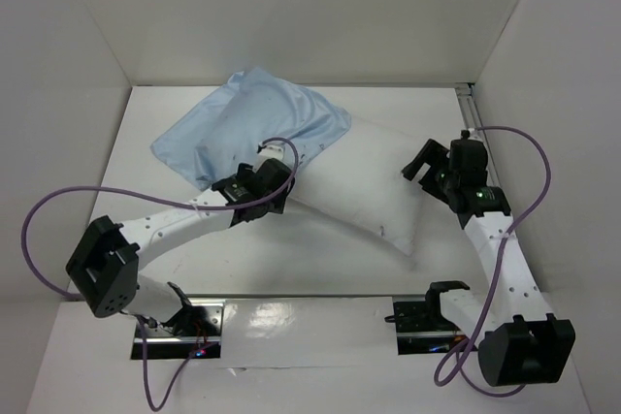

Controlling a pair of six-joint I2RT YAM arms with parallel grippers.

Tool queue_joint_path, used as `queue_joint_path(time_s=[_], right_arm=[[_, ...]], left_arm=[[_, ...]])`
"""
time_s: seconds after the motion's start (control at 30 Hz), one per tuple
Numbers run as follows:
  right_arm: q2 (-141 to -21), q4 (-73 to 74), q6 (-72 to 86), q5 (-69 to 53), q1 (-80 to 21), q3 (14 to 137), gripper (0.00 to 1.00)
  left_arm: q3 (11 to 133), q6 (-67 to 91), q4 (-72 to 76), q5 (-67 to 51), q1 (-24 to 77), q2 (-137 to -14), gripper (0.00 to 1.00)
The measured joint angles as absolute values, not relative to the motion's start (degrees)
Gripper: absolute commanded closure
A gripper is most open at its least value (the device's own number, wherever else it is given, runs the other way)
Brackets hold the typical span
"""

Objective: Put the pillow into the pillowcase

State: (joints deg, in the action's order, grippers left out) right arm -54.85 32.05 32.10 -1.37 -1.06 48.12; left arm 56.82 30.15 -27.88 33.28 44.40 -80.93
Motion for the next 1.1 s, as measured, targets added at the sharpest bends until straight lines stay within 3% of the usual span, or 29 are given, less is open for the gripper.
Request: queue_joint_path(time_s=[0.17,0.5,0.57,0.6,0.7,0.8,0.83,0.9,0.97,1.1], right_arm=[[-54.7,33.9,31.3,-3.7,-0.2,48.8,0.01],[-53.2,39.2,28.3,-7.8,-0.1,48.8,0.01],[-53.3,39.7,27.0,-9.3,-0.1,48.8,0.01],[-53.5,40.1,26.0,-11.1,-0.1,48.8,0.01],[-55.0,41.8,23.3,-16.1,-0.1,49.3,0.01],[-56.0,42.2,21.1,-20.1,-0.5,49.5,0.01],[-56.0,41.8,20.8,-21.1,-0.8,49.1,0.09],[-55.8,38.8,21.5,-23.1,-2.9,46.3,0.61],[-56.6,35.0,24.6,-24.6,-6.5,42.9,1.0],[-60.8,30.3,33.0,-21.1,-15.5,43.3,1.0]], left_arm=[[57.0,30.1,-20.0,33.4,43.5,-85.5,0.27],[57.5,29.6,-14.3,34.5,39.5,-91.9,0.47],[57.5,29.3,-13.9,34.8,39.3,-91.9,0.57],[57.5,29.1,-13.6,34.9,39.2,-92.0,0.7],[58.3,28.7,-13.4,35.0,39.0,-92.7,0.96],[61.2,28.6,-15.2,35.0,38.6,-94.5,1.0],[62.1,28.7,-15.8,34.7,38.5,-94.8,1.0],[63.9,28.8,-17.1,34.1,38.5,-95.0,1.0],[66.1,28.8,-18.4,32.6,39.4,-95.0,1.0],[76.1,28.8,-24.3,28.2,45.4,-95.8,1.0]])
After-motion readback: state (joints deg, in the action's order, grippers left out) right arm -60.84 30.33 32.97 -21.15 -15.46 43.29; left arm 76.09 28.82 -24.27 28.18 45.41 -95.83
